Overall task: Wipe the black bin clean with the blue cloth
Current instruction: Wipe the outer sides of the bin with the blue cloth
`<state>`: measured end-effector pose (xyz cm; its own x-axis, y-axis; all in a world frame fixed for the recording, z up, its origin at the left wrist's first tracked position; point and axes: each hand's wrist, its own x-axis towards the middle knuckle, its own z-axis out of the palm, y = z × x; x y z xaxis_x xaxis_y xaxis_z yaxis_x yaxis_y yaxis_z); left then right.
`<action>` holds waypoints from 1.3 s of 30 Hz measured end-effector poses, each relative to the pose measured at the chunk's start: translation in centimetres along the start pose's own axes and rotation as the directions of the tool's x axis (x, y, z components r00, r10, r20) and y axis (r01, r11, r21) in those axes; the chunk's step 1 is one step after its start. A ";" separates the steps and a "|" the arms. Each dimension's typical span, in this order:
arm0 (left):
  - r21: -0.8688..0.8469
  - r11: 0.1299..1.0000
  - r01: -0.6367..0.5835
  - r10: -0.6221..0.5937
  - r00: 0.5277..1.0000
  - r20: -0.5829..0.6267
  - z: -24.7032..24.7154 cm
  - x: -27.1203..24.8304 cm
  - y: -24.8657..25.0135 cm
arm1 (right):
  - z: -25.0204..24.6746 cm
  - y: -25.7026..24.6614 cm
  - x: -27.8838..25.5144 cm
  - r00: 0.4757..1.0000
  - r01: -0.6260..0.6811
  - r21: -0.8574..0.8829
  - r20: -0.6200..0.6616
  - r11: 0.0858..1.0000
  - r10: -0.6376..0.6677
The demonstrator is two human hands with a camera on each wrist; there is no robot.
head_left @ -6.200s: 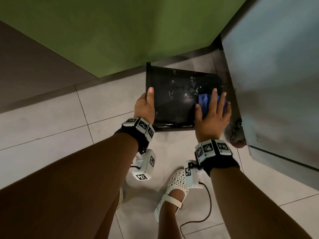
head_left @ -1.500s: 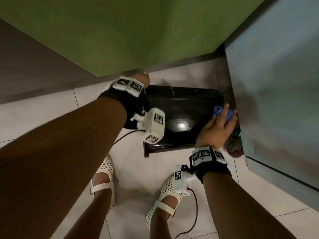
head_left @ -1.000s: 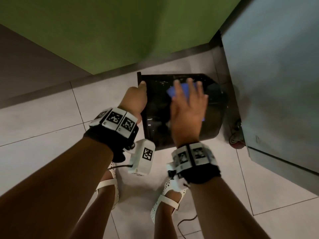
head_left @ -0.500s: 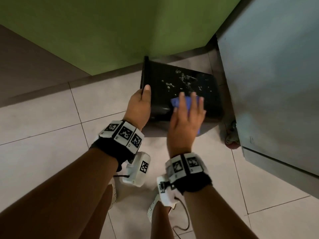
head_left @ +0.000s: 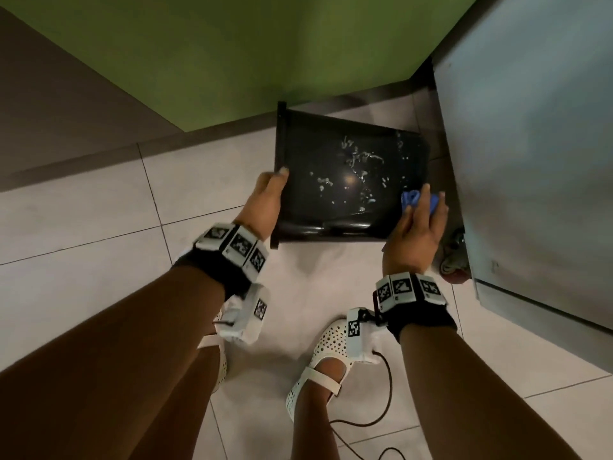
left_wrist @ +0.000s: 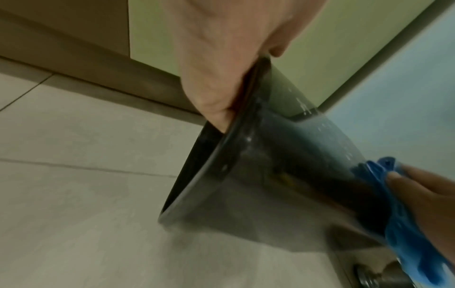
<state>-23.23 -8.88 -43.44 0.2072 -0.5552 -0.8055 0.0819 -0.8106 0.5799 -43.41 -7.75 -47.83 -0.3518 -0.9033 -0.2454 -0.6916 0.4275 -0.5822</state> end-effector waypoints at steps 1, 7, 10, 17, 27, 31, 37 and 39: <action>0.051 0.997 -0.050 0.051 0.998 -0.028 0.1 0.4 0.6 | 0.2 0.1 -0.1 1.000 0.012 -0.009 -0.012 1.000 -0.012; 0.079 0.976 -0.205 0.215 0.964 -0.158 1.4 2.1 1.5 | 3.3 -1.7 -3.1 0.974 0.205 -0.123 -0.069 0.971 -0.214; 0.032 0.972 -0.231 0.233 0.956 -0.176 1.4 2.5 1.0 | 6.0 -4.8 -6.5 0.922 0.386 -0.114 0.036 0.915 -0.385; 0.029 0.966 -0.258 0.260 0.951 -0.171 1.5 2.8 0.9 | 5.3 -5.0 -3.7 0.915 0.404 -0.205 0.096 0.891 -0.393; 0.019 0.952 -0.306 0.303 0.930 -0.208 2.3 2.7 -0.1 | 1.2 -1.6 0.7 0.997 -0.043 -0.124 -0.064 0.991 0.035; -0.038 0.950 -0.310 0.296 0.933 -0.203 2.3 3.3 0.3 | 4.7 -4.3 -4.6 0.956 0.285 -0.164 -0.019 0.944 -0.291; -0.096 0.953 -0.288 0.273 0.952 -0.139 0.8 3.3 -0.2 | 7.7 -7.4 -8.3 0.873 0.479 -0.134 0.178 0.867 -0.455; -0.100 0.948 -0.301 0.285 0.946 -0.152 0.9 3.1 -0.2 | 7.5 -8.3 -6.2 0.864 0.495 -0.164 0.197 0.853 -0.463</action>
<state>-23.45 -10.60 -46.19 0.3675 -0.7282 -0.5785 0.1127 -0.5826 0.8049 -30.76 -5.91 -47.31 0.1404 -0.9855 -0.0948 -0.8676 -0.0763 -0.4914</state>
